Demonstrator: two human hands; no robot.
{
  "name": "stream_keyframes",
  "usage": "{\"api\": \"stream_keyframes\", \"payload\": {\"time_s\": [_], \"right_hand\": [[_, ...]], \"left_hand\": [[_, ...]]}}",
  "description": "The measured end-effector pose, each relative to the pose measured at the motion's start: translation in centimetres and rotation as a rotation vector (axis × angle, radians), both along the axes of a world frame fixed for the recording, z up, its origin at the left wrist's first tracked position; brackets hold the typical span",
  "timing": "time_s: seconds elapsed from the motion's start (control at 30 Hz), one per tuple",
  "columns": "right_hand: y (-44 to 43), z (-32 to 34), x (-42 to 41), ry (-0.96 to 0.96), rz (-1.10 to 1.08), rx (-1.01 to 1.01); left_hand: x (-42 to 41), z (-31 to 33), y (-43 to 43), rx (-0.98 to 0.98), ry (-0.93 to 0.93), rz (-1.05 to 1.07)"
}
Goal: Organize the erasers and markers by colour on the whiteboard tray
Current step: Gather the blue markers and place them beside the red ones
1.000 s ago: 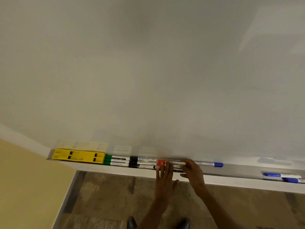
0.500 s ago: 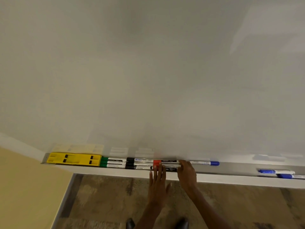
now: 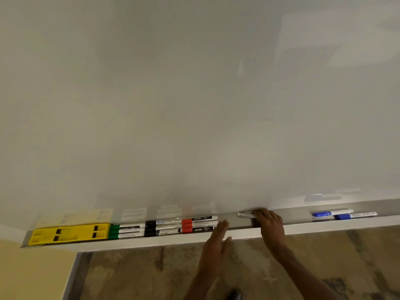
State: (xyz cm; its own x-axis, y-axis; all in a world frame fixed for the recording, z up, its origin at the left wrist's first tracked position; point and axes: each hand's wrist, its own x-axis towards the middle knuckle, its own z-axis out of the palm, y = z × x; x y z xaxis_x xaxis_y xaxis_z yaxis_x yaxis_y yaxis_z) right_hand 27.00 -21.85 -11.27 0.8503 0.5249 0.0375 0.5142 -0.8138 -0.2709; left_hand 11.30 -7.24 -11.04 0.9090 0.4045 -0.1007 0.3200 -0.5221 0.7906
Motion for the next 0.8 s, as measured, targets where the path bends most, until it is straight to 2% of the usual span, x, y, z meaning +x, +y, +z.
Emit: {"api": "stream_keyframes", "payload": {"time_s": [0.1,0.23,0.43,0.53,0.6,0.67,0.8], "right_hand": [[-1.1,0.3,0.7,-0.028,-0.041,-0.042],[-2.0,1.5,0.8,0.009,0.084,-0.028],[-1.0,4.4,-0.6,0.439,-0.111,0.423],[-1.2,5.9,-0.8,0.582,-0.144,0.618],[-2.5,6.3,-0.1,0.646,-0.111,0.709],[-4.7,6.3,1.2,0.545,-0.159,0.672],[-11.5,4.5,5.5,0.099,-0.447,0.434]], "left_hand": [[1.5,0.8,-1.0,0.007,0.005,-0.049],[4.2,2.2,-2.1,0.023,-0.01,-0.102],[7.7,3.8,-4.6,-0.059,-0.028,-0.128],[8.6,4.0,-5.8,-0.255,-0.128,0.031],[9.0,3.8,-6.4,-0.309,-0.157,0.154],[9.3,3.9,-6.6,-0.447,-0.166,0.236],[10.1,3.7,-6.7,-0.893,-0.162,0.402]]}}
